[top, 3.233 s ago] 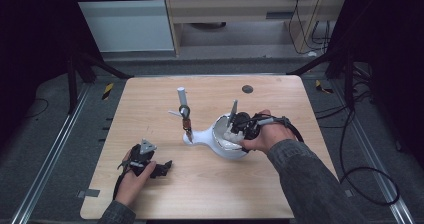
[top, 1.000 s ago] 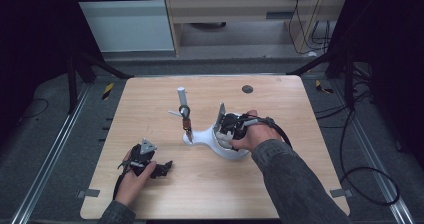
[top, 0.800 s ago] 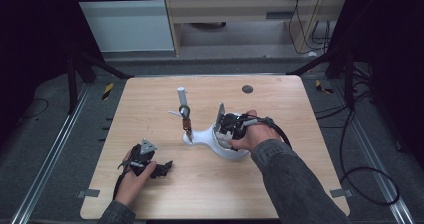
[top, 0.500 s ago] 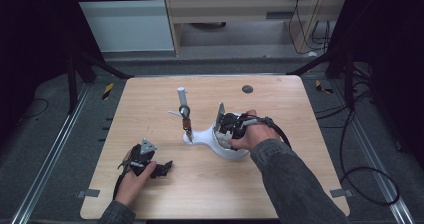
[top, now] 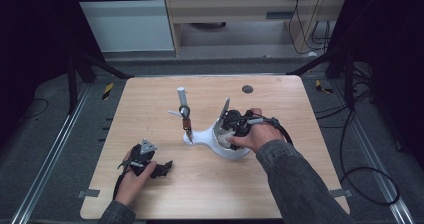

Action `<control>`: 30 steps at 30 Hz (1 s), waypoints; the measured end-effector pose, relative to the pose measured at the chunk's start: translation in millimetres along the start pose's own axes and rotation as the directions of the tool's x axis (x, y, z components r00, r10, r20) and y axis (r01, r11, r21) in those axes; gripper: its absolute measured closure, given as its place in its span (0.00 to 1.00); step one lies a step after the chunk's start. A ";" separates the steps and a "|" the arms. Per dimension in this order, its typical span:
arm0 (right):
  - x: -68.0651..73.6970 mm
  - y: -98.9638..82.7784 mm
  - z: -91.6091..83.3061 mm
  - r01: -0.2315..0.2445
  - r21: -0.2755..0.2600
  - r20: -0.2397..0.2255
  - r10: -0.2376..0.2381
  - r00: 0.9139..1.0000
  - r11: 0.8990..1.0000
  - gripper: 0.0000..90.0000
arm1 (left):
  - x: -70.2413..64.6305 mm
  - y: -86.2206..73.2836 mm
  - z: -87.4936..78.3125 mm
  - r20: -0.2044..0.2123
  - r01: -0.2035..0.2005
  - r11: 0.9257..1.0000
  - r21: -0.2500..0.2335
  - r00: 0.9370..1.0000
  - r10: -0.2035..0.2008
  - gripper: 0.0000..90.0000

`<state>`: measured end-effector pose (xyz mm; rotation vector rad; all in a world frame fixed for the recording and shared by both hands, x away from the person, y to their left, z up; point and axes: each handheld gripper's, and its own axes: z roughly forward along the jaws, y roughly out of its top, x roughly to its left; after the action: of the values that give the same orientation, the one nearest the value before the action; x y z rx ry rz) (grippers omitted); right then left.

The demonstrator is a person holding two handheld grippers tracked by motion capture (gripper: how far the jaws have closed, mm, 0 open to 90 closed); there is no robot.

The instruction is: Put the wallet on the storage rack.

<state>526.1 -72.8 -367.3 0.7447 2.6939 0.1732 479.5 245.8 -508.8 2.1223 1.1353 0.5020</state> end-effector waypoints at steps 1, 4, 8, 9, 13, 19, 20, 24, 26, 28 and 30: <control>-0.3 -1.2 -0.9 -0.010 -0.008 -0.003 0.010 1.000 1.000 0.23 | 0.0 0.0 0.0 0.000 0.000 1.000 0.000 1.000 0.000 0.00; -2.2 -4.8 -3.6 -0.016 -0.026 0.004 0.016 1.000 1.000 0.22 | 0.0 0.1 0.1 0.001 -0.001 1.000 0.000 1.000 0.001 0.00; -3.1 -10.0 -6.9 -0.033 -0.055 0.000 0.033 0.999 0.998 0.19 | -0.2 0.1 0.3 0.001 0.000 1.000 -0.002 1.000 0.000 0.00; -3.1 -10.0 -6.9 -0.033 -0.055 0.000 0.033 0.999 0.998 0.19 | -0.2 0.1 0.3 0.001 0.000 1.000 -0.002 1.000 0.000 0.00; -1.8 -16.3 -10.3 -0.052 -0.091 -0.004 0.052 0.999 0.994 0.14 | -0.2 0.1 0.3 0.001 0.000 1.000 -0.002 1.000 0.000 0.00; -4.3 -22.8 -13.1 -0.078 -0.125 -0.004 0.078 0.997 0.989 0.10 | -0.2 0.1 0.3 0.000 0.000 1.000 -0.002 1.000 0.000 0.00; -6.8 -26.3 -14.4 -0.090 -0.149 -0.005 0.090 0.996 0.985 0.09 | -0.2 0.1 0.3 0.001 0.000 1.000 -0.002 1.000 0.000 0.00; -10.6 -33.7 -16.4 -0.108 -0.181 -0.006 0.109 0.994 0.977 0.08 | -0.3 0.1 0.5 0.000 0.000 1.000 -0.003 1.000 0.000 0.00; -12.2 -37.5 -16.7 -0.123 -0.195 -0.009 0.124 0.992 0.973 0.07 | -0.4 0.1 0.5 0.001 0.003 1.000 -0.003 1.000 -0.003 0.00; -13.7 -41.6 -16.1 -0.134 -0.211 -0.015 0.134 0.991 0.968 0.07 | -0.4 0.0 0.5 0.001 0.003 1.000 -0.003 1.000 -0.003 0.00; -15.3 -45.7 -14.5 -0.140 -0.223 -0.013 0.140 0.990 0.965 0.07 | -0.3 0.1 0.5 0.002 0.002 1.000 -0.001 1.000 -0.002 0.00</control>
<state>511.5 -120.2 -358.7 0.8627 2.5624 0.5003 479.7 245.4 -509.0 2.1203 1.1355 0.4989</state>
